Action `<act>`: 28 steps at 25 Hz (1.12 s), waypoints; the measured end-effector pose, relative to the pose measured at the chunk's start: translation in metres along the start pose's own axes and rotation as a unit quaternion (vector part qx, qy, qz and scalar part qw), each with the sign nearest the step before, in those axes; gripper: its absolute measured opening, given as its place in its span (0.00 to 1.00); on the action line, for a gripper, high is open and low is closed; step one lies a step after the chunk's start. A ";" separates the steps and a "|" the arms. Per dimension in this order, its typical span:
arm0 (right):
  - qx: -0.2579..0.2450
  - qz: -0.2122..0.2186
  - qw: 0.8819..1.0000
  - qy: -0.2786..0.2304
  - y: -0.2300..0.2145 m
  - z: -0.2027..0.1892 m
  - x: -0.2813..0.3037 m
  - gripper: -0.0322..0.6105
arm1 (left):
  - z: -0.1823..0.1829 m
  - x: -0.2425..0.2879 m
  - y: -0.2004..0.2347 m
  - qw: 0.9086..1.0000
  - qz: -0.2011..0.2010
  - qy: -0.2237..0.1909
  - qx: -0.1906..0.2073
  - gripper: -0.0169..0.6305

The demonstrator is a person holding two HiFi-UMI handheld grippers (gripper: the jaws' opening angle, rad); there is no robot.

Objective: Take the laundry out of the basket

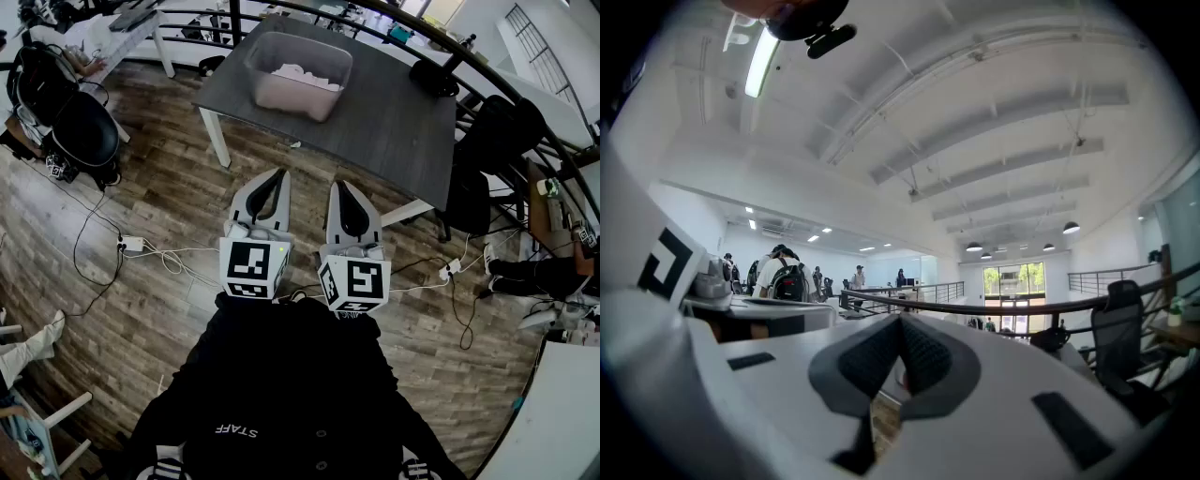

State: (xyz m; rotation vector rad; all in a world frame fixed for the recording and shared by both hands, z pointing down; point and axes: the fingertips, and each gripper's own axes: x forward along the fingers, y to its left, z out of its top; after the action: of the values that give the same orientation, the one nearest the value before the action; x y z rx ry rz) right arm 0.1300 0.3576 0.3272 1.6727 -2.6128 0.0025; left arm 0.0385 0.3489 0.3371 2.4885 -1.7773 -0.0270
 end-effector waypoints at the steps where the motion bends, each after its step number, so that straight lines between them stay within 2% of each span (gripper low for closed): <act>1: 0.004 0.001 1.000 -0.002 0.001 0.000 0.001 0.07 | -0.001 0.000 0.002 1.000 0.000 -0.001 0.001 0.03; 6: 0.015 -0.002 1.000 -0.005 0.003 -0.006 0.013 0.07 | -0.005 0.006 0.017 1.000 0.000 0.000 0.003 0.03; 11: 0.021 -0.006 1.000 0.009 0.008 -0.021 0.028 0.07 | -0.020 0.004 0.040 1.000 0.000 0.008 -0.016 0.03; 20: 0.029 -0.008 0.999 0.016 0.022 -0.035 0.057 0.07 | -0.039 0.008 0.073 1.000 -0.002 0.028 -0.012 0.03; 28: 0.043 -0.037 0.997 0.048 -0.010 -0.057 0.085 0.07 | -0.061 0.023 0.118 0.998 0.031 0.051 -0.032 0.03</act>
State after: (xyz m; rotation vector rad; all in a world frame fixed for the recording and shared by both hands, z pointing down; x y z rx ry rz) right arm 0.1051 0.2775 0.3865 1.7499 -2.5135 0.1901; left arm -0.0621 0.2928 0.4079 2.3447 -1.7824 0.0460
